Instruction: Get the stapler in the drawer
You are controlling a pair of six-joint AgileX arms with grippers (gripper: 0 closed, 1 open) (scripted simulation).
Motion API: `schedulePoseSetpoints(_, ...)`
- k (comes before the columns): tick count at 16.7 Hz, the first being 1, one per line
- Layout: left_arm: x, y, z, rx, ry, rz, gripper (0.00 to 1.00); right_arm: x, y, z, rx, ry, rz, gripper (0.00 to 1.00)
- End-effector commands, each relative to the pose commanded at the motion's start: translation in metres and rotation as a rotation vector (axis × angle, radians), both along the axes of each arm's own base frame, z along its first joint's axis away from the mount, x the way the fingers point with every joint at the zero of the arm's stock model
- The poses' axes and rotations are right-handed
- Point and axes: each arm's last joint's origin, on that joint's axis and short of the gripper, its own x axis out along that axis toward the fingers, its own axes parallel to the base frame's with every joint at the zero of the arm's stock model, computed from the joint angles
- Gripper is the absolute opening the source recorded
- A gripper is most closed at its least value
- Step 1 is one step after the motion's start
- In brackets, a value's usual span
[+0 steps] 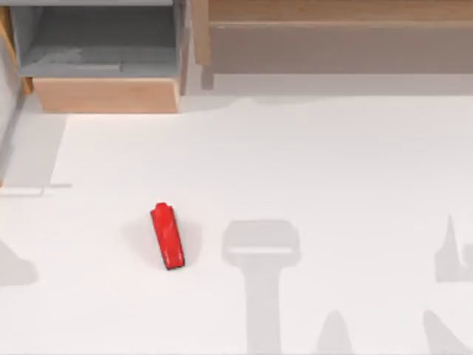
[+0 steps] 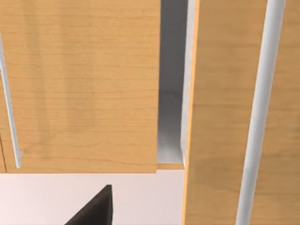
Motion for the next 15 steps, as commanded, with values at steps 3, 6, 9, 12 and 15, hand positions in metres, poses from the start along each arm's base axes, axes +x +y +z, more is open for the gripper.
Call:
schedulePoseSetpoints(3, -0.013, 0.0, 0.0, -0.002, 0.001, -0.001, 1.0, 0.0, 0.0, 0.0, 0.0, 0.0, 0.0, 1.0)
schedulePoseSetpoints(6, -0.016, 0.0, 0.0, -0.001, 0.001, -0.001, 1.0, 0.0, 0.0, 0.0, 0.0, 0.0, 0.0, 1.0)
schedulePoseSetpoints(9, -0.015, -0.001, -0.001, -0.004, 0.004, -0.004, 1.0, 0.0, 0.0, 0.0, 0.0, 0.0, 0.0, 1.0)
schedulePoseSetpoints(12, -0.006, -0.016, -0.003, -0.104, 0.043, -0.091, 1.0, 0.0, 0.0, 0.0, 0.0, 0.0, 0.0, 1.0)
schedulePoseSetpoints(15, 0.01, -0.045, -0.003, -0.282, 0.124, -0.232, 1.0, 0.0, 0.0, 0.0, 0.0, 0.0, 0.0, 1.0)
